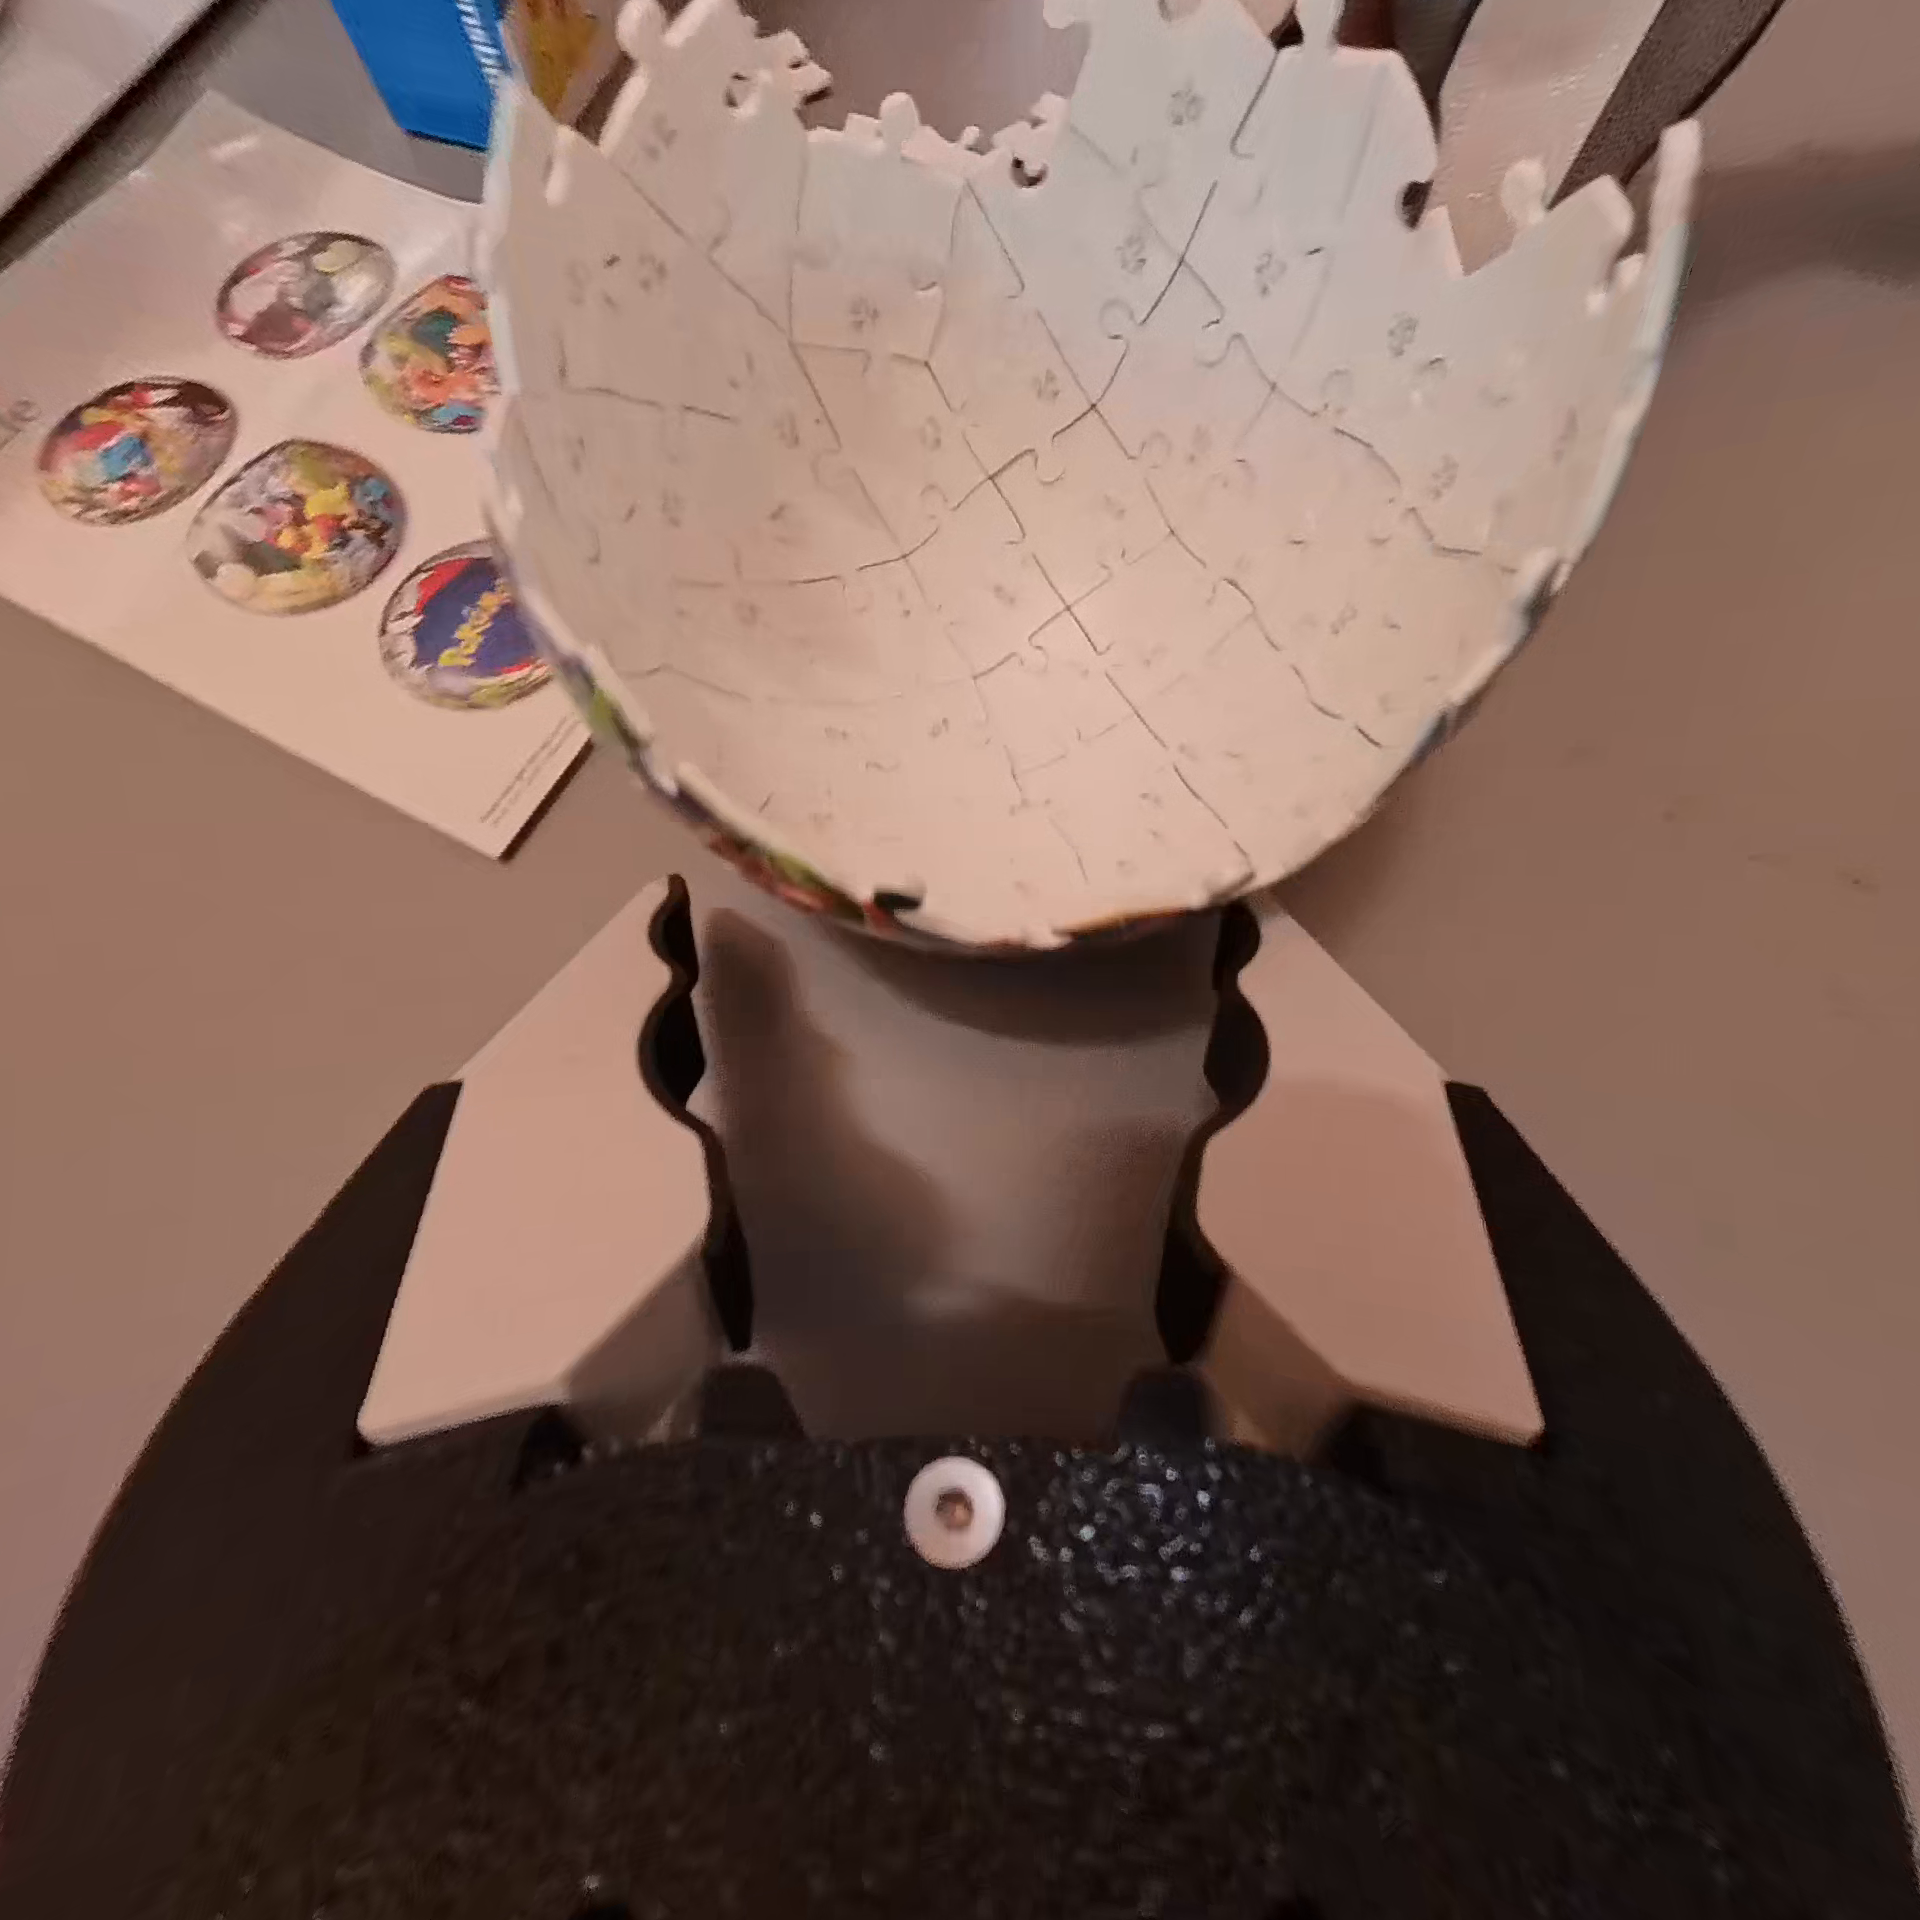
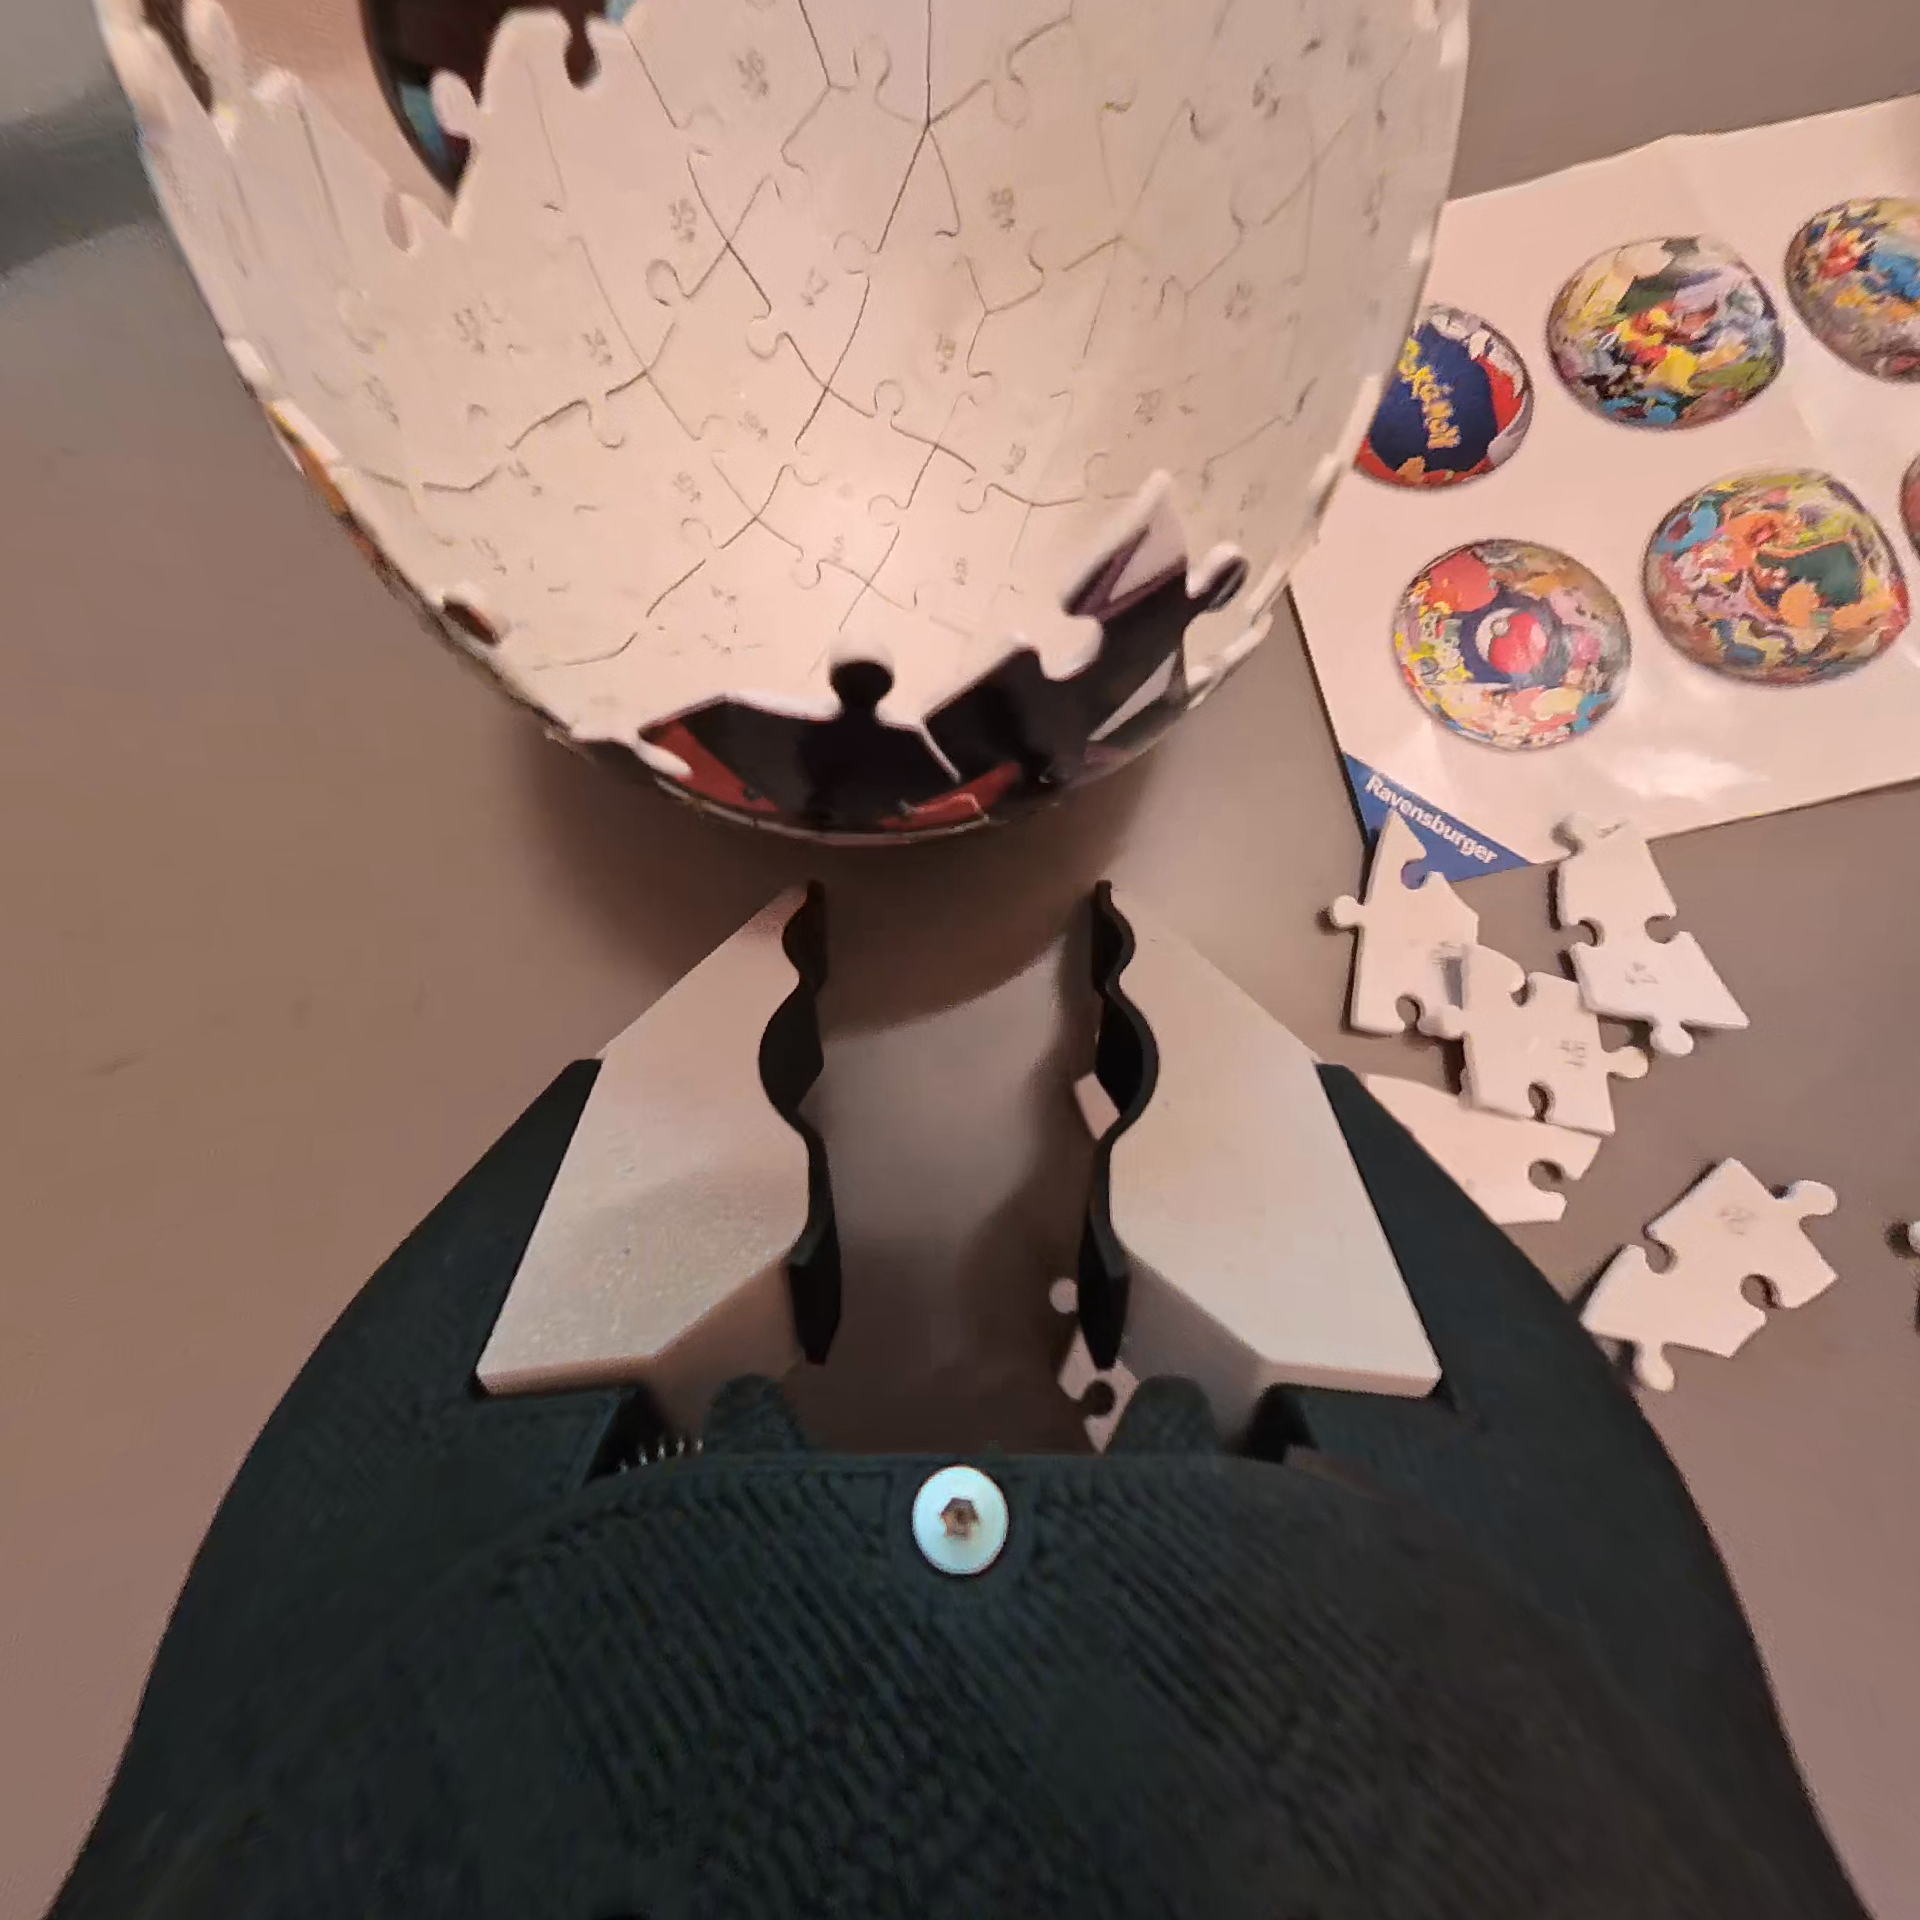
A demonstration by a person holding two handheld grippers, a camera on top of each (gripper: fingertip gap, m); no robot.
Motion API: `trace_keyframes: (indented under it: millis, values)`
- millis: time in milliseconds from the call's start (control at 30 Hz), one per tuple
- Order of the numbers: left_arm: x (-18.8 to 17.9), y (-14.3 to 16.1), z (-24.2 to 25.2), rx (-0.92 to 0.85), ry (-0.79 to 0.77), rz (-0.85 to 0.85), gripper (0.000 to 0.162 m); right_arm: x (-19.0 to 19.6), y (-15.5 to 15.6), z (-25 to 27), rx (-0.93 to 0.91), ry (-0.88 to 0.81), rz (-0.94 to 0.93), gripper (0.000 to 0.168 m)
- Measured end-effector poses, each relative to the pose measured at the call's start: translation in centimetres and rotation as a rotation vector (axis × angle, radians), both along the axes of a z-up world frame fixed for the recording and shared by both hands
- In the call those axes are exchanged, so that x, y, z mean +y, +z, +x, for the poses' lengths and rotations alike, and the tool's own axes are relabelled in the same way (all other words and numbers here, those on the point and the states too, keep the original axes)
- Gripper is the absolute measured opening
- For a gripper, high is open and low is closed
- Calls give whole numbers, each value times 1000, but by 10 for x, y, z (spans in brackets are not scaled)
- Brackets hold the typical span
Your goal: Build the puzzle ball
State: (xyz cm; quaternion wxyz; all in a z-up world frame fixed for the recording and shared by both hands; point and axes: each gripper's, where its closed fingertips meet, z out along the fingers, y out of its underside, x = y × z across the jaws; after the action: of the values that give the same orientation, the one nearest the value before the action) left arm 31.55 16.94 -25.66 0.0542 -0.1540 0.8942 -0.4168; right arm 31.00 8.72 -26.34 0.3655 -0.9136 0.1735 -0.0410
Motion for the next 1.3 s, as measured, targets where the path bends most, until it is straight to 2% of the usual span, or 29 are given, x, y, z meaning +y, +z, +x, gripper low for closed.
trace_keyframes:
  millis: [133,267,333,433,533,600,867,1067,1300]
  values:
    - [-13,-4,-5,13,-55,5,96,8,1,5,5,-1,31,47]
    - [-10,-12,-16,-2,-54,71,95,7,0,10,-6,23,21,38]
    - [-8,-12,-24,-5,-48,73,88,6,0,11,-14,45,16,35]
    - [-6,-11,-37,-16,-53,79,86,8,0,13,-9,72,12,34]
    - [-7,-11,-49,-20,-67,84,91,10,0,15,-4,100,7,33]
    - [-6,-11,-51,-20,-49,77,88,11,0,16,-2,109,6,32]
    - [2,-6,-48,-38,14,46,90,7,-1,14,-13,106,-27,46]
    - [8,4,-49,-54,77,-9,91,-24,16,8,-59,58,-45,52]
    - [11,16,-61,-86,142,-83,89,-118,53,8,-243,-139,-102,51]
